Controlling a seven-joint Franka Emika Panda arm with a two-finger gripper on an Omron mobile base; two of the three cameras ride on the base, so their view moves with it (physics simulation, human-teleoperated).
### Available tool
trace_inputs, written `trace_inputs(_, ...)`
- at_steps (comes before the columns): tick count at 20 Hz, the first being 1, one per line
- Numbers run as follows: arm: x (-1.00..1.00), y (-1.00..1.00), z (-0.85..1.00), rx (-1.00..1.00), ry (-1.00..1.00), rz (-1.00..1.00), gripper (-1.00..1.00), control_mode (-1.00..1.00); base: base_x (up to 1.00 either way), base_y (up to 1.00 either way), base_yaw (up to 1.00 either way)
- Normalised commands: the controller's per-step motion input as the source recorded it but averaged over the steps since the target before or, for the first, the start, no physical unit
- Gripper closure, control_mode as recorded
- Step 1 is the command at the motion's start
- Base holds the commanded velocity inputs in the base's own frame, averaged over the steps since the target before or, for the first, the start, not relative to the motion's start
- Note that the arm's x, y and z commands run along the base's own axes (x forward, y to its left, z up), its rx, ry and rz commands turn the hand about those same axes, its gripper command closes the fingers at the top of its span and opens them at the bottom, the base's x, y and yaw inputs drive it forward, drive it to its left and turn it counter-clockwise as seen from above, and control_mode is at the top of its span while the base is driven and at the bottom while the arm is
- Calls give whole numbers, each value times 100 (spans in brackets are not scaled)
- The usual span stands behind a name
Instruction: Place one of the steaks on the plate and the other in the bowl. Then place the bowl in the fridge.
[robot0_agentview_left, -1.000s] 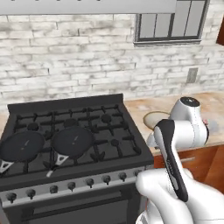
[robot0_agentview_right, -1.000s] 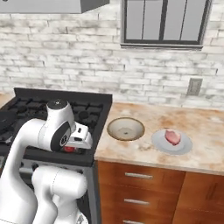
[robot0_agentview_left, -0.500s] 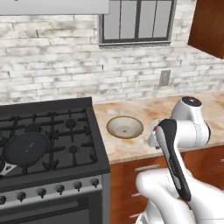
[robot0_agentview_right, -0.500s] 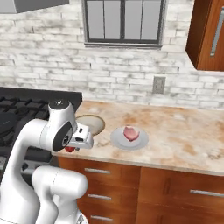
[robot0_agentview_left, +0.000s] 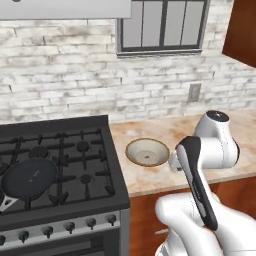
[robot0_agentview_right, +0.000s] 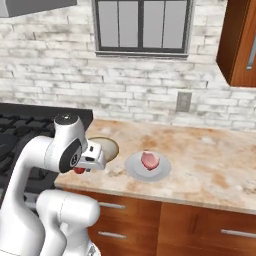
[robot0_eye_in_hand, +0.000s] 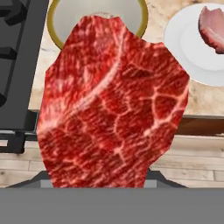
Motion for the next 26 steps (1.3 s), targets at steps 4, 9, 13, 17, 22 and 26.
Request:
trace_inputs(4,0,0,0,0,0,0,100,100,27,0,3)
trace_inputs(9,38,0,14,-3,14,4,100,-100,0,0,0)
trace_inputs(13,57,0,27,-11,19,1,100,-100,0,0,0)
trace_inputs(17,100,1,-2,-1,5,8,100,-100,0,0,0)
trace_inputs(22,100,15,-36,0,4,16,100,-100,0,0,0)
trace_inputs(26,90,34,-59,0,11,17,100,-100,0,0,0)
